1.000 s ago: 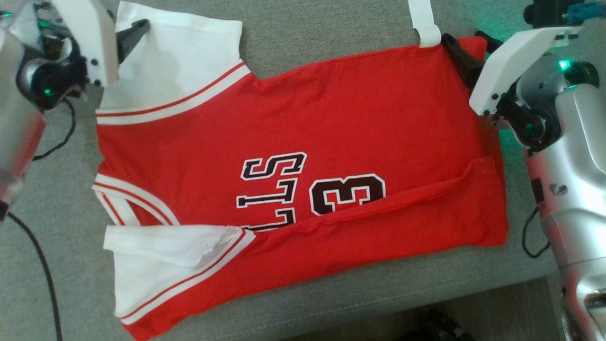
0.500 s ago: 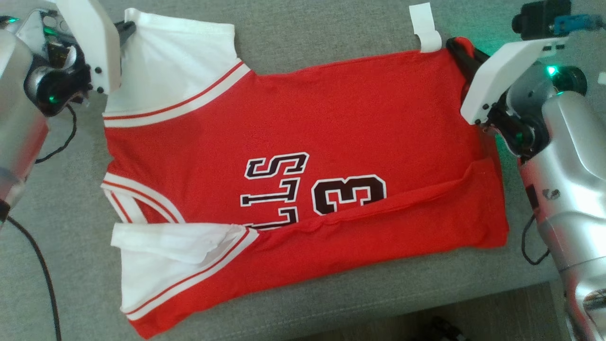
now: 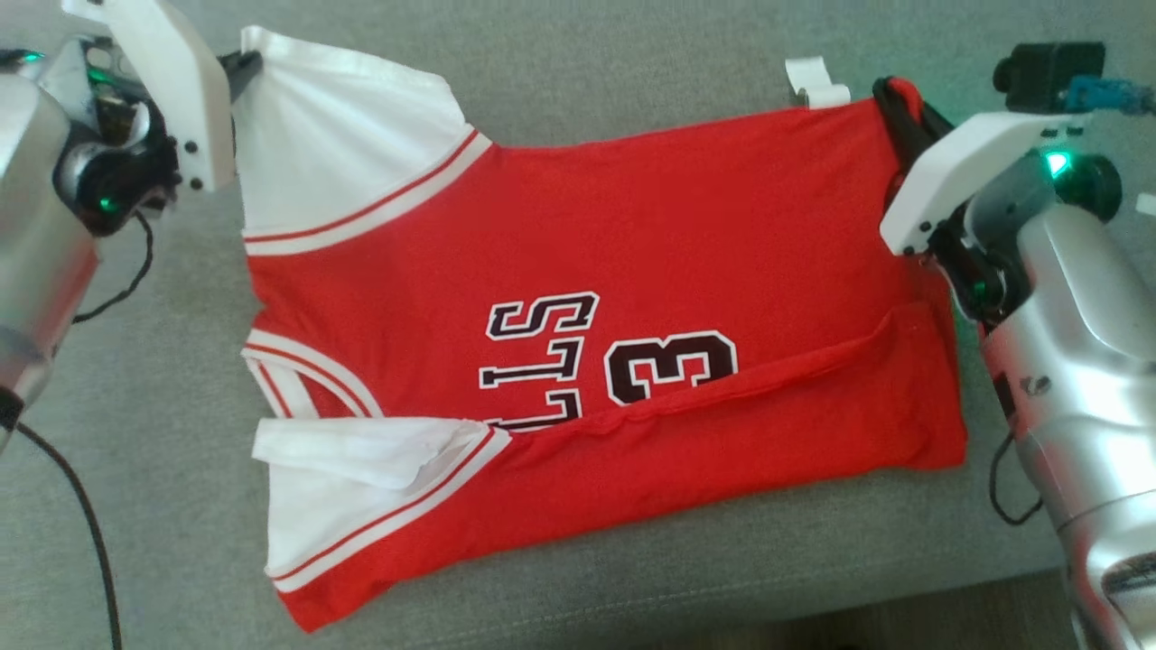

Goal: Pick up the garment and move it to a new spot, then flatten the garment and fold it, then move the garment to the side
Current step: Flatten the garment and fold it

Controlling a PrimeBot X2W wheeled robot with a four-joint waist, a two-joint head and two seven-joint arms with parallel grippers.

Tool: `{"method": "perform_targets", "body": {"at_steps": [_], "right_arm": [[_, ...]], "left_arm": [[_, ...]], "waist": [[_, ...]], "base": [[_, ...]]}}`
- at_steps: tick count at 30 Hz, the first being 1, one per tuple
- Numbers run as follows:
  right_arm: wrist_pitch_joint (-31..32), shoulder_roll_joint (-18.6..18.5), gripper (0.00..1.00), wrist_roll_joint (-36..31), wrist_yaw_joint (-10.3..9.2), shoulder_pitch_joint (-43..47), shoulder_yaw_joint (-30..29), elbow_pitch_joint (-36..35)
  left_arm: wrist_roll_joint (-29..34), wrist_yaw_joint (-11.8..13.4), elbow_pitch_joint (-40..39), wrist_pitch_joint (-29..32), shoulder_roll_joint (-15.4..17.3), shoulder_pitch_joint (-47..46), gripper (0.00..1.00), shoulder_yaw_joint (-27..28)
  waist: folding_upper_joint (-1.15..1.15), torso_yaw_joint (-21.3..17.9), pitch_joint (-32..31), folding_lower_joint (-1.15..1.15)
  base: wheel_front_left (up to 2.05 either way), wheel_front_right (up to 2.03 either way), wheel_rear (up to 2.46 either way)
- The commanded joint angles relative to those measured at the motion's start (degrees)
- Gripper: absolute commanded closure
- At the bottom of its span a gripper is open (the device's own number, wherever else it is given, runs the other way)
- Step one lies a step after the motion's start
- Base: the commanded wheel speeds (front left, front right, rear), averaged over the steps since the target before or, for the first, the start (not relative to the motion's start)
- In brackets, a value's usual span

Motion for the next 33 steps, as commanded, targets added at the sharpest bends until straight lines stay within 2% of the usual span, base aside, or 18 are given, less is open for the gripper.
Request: {"method": "perform_targets", "body": {"at_steps": [1, 5, 9, 18, 26, 33], "right_arm": [[-0.95, -0.64, 1.0, 0.56, -0.04, 1.16, 0.98, -1.11], [-2.31, -1.86, 1.0, 1.81, -0.04, 2.58, 2.12, -0.3], [-3.21, -3.47, 1.0, 3.21, -0.04, 4.31, 3.7, -0.02], [-3.86, -6.46, 1.0, 4.95, -0.04, 6.25, 7.07, 1.34], [2.38, -11.31, 1.0, 8.23, -0.04, 9.19, 12.74, -0.28], [9.34, -15.86, 1.0, 11.39, -0.04, 10.07, 17.84, -2.92]], "left_arm": [[-0.8, 0.08, -1.44, -0.82, 3.21, -2.26, 1.0, 1.29], [-2.87, 0.08, -4.59, -0.59, 4.5, -0.58, 1.0, -0.24], [-4.22, 0.08, -9.04, 0.97, 7.15, 0.72, 1.0, -2.57], [-9.24, 0.08, -19.11, 8.17, 12.25, 4.42, 1.0, -6.82], [-14.75, 0.21, -29.72, 15.98, 17.6, 8.7, 1.0, -9.38], [-16.51, 1.68, -36.37, 19.58, 19.85, 11.65, 1.0, -10.67]], "waist": [[0.0, 0.58, -1.83, 0.0], [0.0, 1.33, -4.2, 0.0], [0.0, 2.34, -6.11, 0.0], [0.0, 4.21, -9.91, 0.0], [0.0, 4.99, -13.09, 0.0], [0.0, 4.77, -12.76, 0.0]], "base": [[0.0, 0.0, 0.0], [0.0, 0.0, 0.0], [0.0, 0.0, 0.0], [0.0, 0.0, 0.0], [0.0, 0.0, 0.0], [0.0, 0.0, 0.0]]}}
